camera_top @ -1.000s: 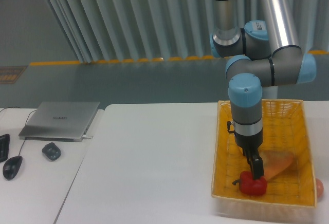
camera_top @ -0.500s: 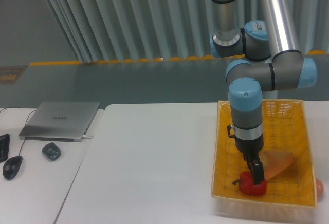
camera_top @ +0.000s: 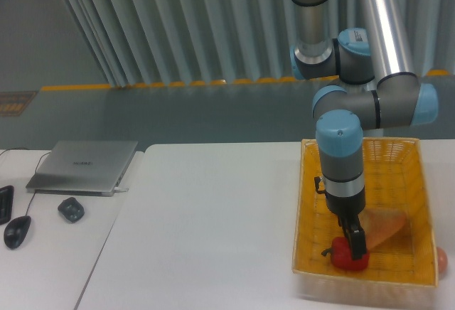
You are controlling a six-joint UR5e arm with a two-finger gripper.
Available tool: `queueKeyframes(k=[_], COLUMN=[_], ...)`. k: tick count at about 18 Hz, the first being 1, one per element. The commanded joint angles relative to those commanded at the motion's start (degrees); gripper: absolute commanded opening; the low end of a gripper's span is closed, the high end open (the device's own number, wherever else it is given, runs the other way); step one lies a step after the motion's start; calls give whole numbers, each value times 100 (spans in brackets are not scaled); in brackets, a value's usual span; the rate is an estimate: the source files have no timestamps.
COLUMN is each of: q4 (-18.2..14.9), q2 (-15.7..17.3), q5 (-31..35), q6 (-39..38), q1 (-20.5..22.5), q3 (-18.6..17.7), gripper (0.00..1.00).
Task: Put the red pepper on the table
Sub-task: 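Close the gripper on the red bell pepper's stem end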
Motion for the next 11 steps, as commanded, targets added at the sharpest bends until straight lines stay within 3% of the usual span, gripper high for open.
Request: queueKeyframes(k=[11], q4=[44], q2=[-88], q5=[79], q6=[-26], q1=[-70], q3=[-26], gripper=[100])
